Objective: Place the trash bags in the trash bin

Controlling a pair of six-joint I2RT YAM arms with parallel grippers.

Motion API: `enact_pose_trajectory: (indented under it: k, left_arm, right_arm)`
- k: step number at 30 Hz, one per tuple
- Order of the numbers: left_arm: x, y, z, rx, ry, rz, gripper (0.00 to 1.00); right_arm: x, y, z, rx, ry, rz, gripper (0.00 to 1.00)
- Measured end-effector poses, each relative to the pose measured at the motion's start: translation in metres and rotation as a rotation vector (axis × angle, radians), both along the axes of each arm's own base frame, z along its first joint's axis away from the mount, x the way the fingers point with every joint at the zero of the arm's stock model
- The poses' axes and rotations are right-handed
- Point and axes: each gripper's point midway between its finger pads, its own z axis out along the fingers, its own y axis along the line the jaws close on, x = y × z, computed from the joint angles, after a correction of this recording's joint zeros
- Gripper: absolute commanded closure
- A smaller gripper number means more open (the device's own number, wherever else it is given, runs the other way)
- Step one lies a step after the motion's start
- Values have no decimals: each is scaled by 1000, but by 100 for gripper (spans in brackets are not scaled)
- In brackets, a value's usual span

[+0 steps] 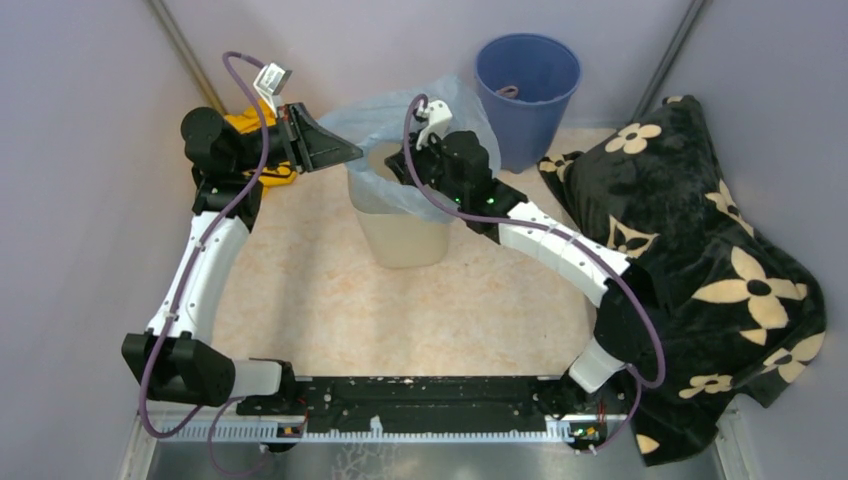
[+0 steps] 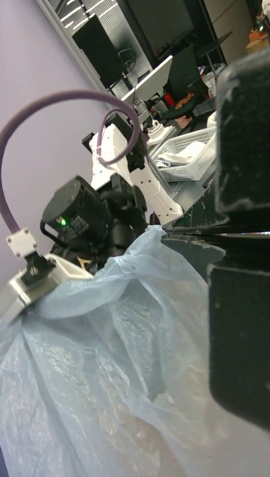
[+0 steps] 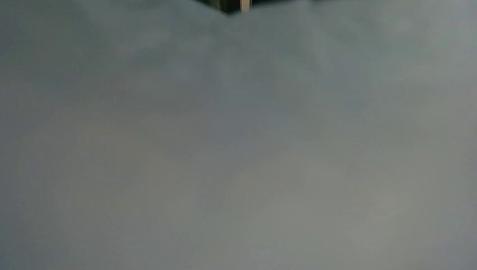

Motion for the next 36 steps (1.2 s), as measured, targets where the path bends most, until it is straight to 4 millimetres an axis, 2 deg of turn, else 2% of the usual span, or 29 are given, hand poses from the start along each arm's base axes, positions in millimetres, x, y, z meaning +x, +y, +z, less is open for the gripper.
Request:
enact_pose_trajectory:
  k: [5,9,13,17,20,24,27,32,36]
  left_arm:
    - [-2,0,2,-2,-7,-7,99]
    - [-3,0,2,-1,-12,-12,99]
    - [-3,0,-1,0,-13,-14,99]
    - [-2,-1,-4,0,-8,-15,99]
    - [-1,-2,-5,-1,-8,-20,99]
    - [3,-5,-9,-1,-2,-28,98]
    - [6,-7,-13,-1,8,-33,96]
    - [8,-9,-16,-1,19,-37,89]
    - [9,-10,-16,-2,21,-39,83]
  right_arm:
    - [2,40,-8,97,40,125,100]
    - [1,66,-3,133,61,231,100]
    - [3,77,4,117,80,270,100]
    - [11,79,1,48,122,249,100]
    - [20,75,-9,-17,151,202,100]
    - [30,58,-47,-119,243,138,100]
    - [37,49,-66,-152,288,113,100]
    - [54,22,-109,-237,389,25,100]
    - [62,-10,-126,-334,427,-103,100]
